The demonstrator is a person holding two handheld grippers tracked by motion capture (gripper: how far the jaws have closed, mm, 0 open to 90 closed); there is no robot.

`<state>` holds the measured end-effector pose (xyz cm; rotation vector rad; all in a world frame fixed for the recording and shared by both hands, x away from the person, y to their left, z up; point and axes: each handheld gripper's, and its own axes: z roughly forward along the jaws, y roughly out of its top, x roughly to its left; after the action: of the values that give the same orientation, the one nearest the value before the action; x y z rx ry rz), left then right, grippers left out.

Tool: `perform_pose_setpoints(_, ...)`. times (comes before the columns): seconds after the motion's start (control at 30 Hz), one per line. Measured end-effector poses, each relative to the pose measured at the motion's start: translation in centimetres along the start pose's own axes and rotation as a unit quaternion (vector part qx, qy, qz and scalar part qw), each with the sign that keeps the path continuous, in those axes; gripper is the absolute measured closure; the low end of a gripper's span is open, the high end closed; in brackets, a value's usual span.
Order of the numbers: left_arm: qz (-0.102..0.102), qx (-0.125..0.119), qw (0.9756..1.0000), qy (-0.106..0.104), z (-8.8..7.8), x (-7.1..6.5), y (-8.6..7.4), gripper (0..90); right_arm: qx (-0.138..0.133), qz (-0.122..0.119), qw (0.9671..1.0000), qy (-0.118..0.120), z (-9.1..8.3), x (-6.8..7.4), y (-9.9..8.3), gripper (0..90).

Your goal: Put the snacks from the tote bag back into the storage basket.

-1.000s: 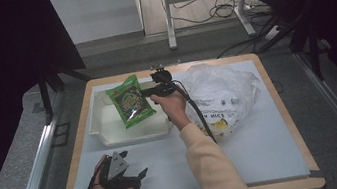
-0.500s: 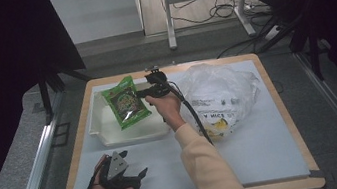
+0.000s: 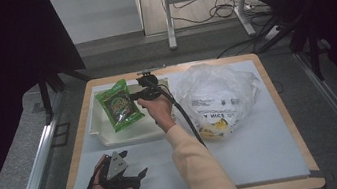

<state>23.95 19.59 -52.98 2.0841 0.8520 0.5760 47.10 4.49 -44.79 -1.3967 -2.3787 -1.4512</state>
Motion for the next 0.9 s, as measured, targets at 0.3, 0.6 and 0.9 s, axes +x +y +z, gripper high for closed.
perform_pose_setpoints(0.3, -0.001, -0.004, 1.0000, -0.002, -0.1, 0.1, 0.0, 10.7, -0.002, 0.013, 0.9998, -0.014, 1.4, 0.3, -0.3, 90.0)
perform_pose_setpoints(0.6, -0.002, -0.006, 1.0000, -0.004, -0.2, 0.1, 0.0, 10.7, -0.001, 0.048, 0.9967, -0.065, 4.1, 0.0, -2.0, 90.0)
perform_pose_setpoints(0.9, -0.004, -0.008, 0.9999, -0.004, -0.3, 0.2, 0.0, 10.7, 0.014, 0.029, 0.9954, -0.090, 5.6, 0.4, -3.0, 60.6)
